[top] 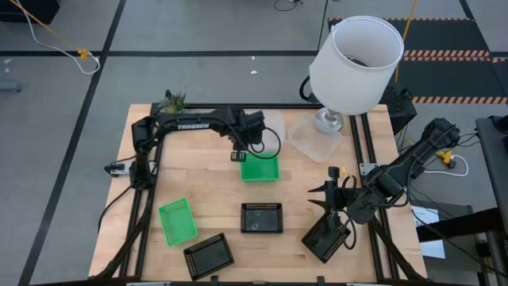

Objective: Stack baskets by color
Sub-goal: Stack the left transparent bin on top of the middle transparent bin, then stack the right black bin on top of the middle black bin

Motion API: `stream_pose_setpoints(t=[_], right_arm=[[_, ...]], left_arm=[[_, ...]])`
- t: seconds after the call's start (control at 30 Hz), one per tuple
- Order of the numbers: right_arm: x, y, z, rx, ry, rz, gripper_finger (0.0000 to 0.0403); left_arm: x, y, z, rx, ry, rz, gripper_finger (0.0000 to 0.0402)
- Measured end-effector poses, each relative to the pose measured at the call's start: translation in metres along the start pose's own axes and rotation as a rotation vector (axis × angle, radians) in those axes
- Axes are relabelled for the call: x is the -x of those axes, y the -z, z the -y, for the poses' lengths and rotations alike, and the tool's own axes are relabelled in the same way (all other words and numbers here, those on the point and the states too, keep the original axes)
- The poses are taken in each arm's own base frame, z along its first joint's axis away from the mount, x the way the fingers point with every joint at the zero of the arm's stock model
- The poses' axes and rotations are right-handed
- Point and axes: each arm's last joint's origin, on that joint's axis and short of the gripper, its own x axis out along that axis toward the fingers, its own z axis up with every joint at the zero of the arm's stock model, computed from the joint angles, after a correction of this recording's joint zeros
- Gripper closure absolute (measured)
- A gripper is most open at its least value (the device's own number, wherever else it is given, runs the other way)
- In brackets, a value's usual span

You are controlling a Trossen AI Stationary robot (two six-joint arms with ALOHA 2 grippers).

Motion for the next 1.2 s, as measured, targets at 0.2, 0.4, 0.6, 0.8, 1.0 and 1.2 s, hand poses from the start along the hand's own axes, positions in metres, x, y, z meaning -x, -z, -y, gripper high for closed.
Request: stream_pose_setpoints(t=[0.2, 0.4, 0.6, 0.8, 1.0, 1.2], right_arm=[[0.000, 0.000, 0.000, 0.000, 0.000, 0.000, 0.0287], [0.000, 0.000, 0.000, 0.000, 0.000, 0.000, 0.0287], [0.000, 0.000, 0.000, 0.000, 0.000, 0.000, 0.0287], [0.000, 0.000, 0.000, 0.000, 0.000, 0.000, 0.0287], [0.000, 0.000, 0.000, -0.003, 0.001, 0.000, 0.0287], [0.000, 0.000, -0.001, -0.083, -0.017, -0.006, 0.0287]], left_arm=[[-0.008, 0.004, 0.000, 0.005, -0.094, -0.052, 0.0295], [-0.007, 0.002, 0.001, -0.017, -0.108, -0.042, 0.0295], [-0.007, 0.001, 0.002, 0.019, -0.087, -0.025, 0.0295], [0.004, -0.001, 0.006, 0.083, -0.102, 0.024, 0.0295], [0.048, -0.006, 0.021, 0.118, -0.133, 0.181, 0.0295], [0.092, -0.003, 0.051, 0.196, -0.139, 0.317, 0.0295]])
